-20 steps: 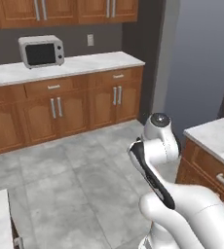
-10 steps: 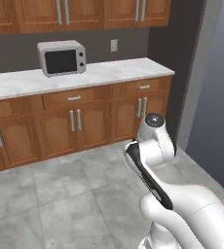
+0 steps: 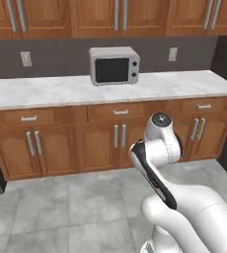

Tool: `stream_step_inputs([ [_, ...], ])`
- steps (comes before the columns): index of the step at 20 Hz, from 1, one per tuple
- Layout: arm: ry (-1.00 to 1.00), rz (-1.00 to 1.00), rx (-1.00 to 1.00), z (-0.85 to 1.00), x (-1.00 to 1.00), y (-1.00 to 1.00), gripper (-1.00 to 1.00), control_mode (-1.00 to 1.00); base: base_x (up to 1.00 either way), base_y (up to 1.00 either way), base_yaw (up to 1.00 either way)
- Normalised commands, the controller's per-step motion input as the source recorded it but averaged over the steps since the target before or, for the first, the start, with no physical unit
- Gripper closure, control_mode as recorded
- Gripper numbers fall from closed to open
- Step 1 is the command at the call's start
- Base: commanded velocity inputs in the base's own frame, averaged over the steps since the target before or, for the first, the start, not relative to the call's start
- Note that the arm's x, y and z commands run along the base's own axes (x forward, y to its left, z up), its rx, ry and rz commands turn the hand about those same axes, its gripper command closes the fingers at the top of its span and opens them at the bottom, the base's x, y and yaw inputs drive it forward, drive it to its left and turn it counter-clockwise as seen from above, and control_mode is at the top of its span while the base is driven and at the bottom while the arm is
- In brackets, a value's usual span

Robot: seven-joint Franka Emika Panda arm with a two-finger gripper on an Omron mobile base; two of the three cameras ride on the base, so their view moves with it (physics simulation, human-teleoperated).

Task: Take the chicken drumsticks from the pan and place one on each plate on the dining counter.

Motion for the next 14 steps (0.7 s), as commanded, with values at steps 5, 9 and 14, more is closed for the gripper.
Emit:
stream_step_inputs([
  [5,0.0,0.0,0.0,0.0,0.0,0.0,1.0,1.0,0.72,0.01,0.77],
  [9,0.0,0.0,0.0,0.0,0.0,0.0,1.0,1.0,0.64,0.0,0.85],
  [14,0.0,0.0,0.0,0.0,0.0,0.0,1.0,1.0,0.64,0.0,0.84],
])
